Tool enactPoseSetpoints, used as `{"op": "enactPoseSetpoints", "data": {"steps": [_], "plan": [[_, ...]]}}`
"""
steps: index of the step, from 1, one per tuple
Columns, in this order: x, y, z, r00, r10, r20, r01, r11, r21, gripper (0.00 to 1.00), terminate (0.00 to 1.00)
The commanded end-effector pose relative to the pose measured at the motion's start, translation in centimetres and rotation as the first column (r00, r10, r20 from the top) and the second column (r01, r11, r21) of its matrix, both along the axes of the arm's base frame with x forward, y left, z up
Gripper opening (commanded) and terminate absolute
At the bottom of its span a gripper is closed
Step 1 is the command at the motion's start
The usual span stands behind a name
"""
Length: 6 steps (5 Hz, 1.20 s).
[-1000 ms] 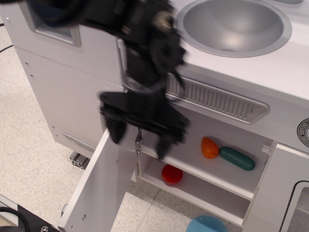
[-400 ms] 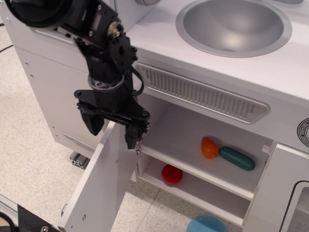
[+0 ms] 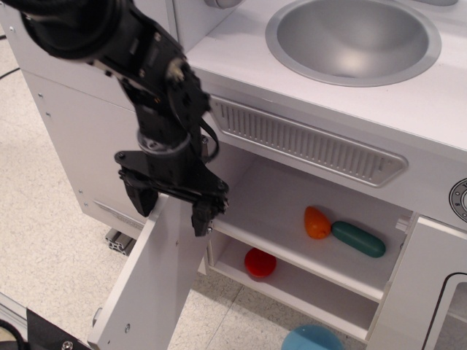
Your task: Close cabinet
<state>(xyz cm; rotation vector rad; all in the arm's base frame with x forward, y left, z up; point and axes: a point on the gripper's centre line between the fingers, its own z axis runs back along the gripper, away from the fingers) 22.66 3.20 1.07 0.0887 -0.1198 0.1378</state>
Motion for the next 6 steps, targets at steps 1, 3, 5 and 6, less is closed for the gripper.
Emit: {"op": "enactPoseSetpoints", "data": {"steps": [1,3,5,6], "plan": [[0.0,-3.4,-1.2,1.0,-0.013,-0.009,0.013,0.999,-0.045,1.0,0.0],[0.7,-10.4,-0.8,1.0,-0.021,-0.015,0.019,0.99,-0.138,1.0,0.0],[1.7,-14.2,1.6,0.999,-0.032,0.016,0.034,0.976,-0.215,1.0,0.0],[0.0,-13.3,3.0,0.997,-0.068,0.024,0.071,0.972,-0.226,1.0,0.0]]}}
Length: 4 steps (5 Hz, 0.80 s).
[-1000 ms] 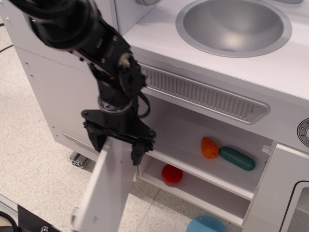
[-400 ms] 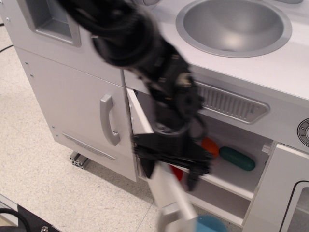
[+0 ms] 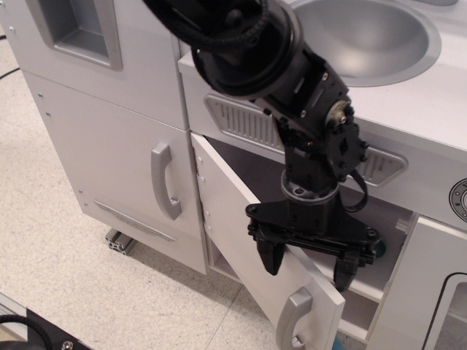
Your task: Close cabinet
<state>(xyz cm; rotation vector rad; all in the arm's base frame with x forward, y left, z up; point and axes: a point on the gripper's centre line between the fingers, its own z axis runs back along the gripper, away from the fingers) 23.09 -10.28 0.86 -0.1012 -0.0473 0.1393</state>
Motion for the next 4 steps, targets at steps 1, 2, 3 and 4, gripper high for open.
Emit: {"op": "enactPoseSetpoints", "data": {"steps": [1,2,3,4], "plan": [[-2.9,2.4,3.3,0.988,-0.128,0.082,0.129,0.992,-0.004,1.0,0.0],[-3.8,5.2,2.0,0.985,-0.16,0.069,0.159,0.987,0.026,1.0,0.0],[-3.7,7.3,-0.4,0.982,-0.17,0.081,0.165,0.984,0.074,1.0,0.0],[-2.6,8.0,-3.1,0.976,-0.181,0.117,0.171,0.981,0.093,1.0,0.0]]}}
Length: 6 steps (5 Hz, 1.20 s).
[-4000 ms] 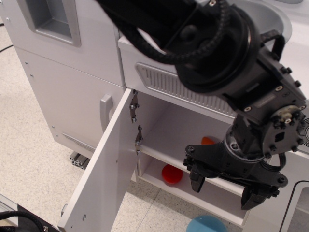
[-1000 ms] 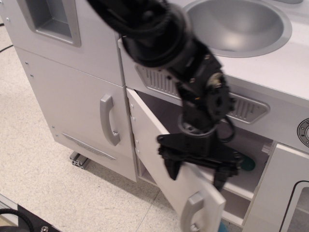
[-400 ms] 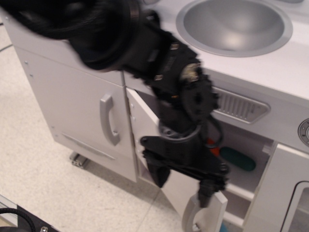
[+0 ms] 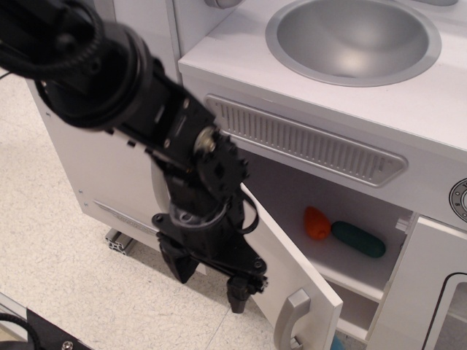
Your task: Close cabinet
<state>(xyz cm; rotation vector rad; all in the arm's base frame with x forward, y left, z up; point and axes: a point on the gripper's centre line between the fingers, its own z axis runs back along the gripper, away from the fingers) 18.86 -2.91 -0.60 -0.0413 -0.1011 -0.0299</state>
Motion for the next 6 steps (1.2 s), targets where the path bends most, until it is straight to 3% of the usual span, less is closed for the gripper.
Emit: {"op": "enactPoseSetpoints", "data": {"steps": [1,6], "plan": [[3.0,0.2,-3.4,0.998,-0.002,0.062,0.002,1.0,-0.001,1.0,0.0],[10.7,-6.3,-5.4,0.973,0.204,0.109,-0.197,0.978,-0.074,1.0,0.0]]}}
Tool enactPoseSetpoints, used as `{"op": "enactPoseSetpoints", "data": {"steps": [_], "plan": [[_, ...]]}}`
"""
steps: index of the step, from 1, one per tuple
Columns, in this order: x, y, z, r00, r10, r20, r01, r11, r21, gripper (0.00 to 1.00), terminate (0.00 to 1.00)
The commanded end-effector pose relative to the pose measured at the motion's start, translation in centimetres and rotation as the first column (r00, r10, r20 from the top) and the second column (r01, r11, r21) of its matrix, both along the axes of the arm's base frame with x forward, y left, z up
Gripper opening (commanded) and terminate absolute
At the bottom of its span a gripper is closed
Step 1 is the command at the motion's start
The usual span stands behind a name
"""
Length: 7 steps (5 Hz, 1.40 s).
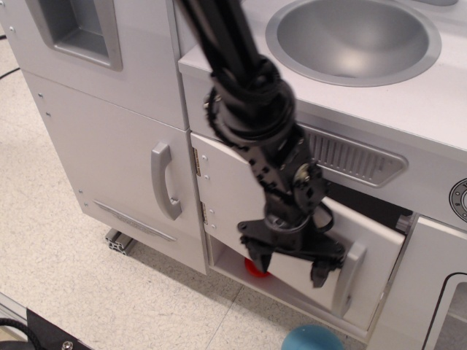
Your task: Close cabinet
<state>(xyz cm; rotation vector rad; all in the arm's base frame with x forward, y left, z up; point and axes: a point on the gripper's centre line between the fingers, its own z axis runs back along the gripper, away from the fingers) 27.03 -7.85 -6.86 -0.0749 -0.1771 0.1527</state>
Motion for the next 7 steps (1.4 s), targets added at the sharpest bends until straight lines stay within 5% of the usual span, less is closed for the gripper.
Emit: {"op": "enactPoseSetpoints", "data": {"steps": [1,2,4,6,7], "plan": [[4.0,-2.0,0.8,0.997,0.049,0.058,-0.048,0.999,-0.022,1.0,0.0],[3.8,-2.0,1.0,0.997,0.038,0.07,-0.037,0.999,-0.019,1.0,0.0],[-4.0,0.8,3.2,0.991,-0.13,0.027,0.13,0.992,0.001,1.0,0.0],[-5.4,1.7,3.5,0.986,-0.165,0.023,0.165,0.986,0.026,1.0,0.0],[-5.4,1.7,3.5,0.986,-0.165,0.023,0.165,0.986,0.026,1.0,1.0]]}}
